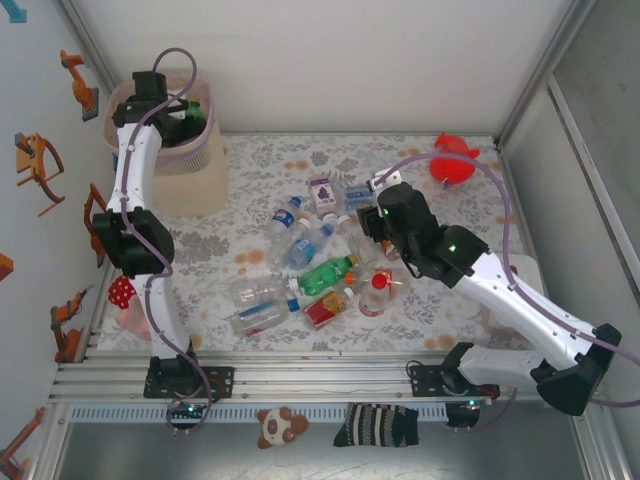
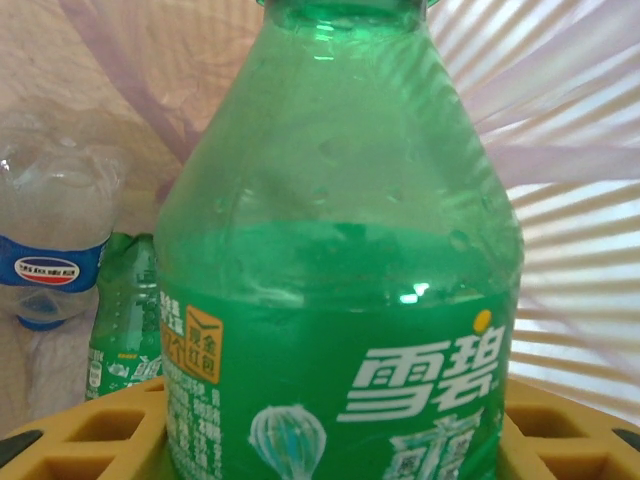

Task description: Put the plastic bottles in the bin

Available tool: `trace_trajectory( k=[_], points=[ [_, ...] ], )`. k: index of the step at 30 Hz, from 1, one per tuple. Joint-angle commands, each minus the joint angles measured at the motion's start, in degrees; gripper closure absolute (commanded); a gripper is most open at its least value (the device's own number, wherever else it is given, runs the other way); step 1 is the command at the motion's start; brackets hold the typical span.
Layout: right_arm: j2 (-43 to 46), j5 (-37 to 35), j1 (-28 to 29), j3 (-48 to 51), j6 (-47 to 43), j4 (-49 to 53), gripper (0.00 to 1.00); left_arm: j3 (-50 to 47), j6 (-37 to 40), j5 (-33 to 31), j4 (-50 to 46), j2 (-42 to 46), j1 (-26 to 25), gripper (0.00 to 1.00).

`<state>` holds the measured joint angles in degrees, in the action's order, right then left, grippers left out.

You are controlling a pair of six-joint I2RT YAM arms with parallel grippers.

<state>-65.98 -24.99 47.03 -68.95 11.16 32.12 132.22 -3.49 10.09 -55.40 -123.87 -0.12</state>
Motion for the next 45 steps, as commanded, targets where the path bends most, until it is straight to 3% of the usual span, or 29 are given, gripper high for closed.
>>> trace_trajectory(
  k=[1, 12, 22, 38, 45],
  points=[
    [0.50, -1.30, 0.19, 0.47, 1.01, -0.43, 0.44, -0.21, 1.98, 0.41, -4.63, -2.36, 0.12, 0.46],
    [0.49, -1.59, 0.17, 0.49, 1.01, 0.01, 0.44, 0.13, 2.51, 1.91, -8.36, -6.99, 0.12, 0.39],
    [0.85, -1.73, 0.17, 0.64, 1.23, 0.31, 0.44, 1.74, 2.20, 1.18, -7.99, -2.60, 0.12, 0.21],
    [2.58, 0.00, 0.15, 0.56, 3.02, 2.62, 0.44, 4.01, 0.99, 1.96, -6.90, 8.05, 0.12, 0.20],
    [4.89, 2.07, 0.13, 2.08, 5.08, 4.97, 0.44, 2.65, -0.13, 5.70, -5.28, 14.53, 0.05, 0.21]
  ],
)
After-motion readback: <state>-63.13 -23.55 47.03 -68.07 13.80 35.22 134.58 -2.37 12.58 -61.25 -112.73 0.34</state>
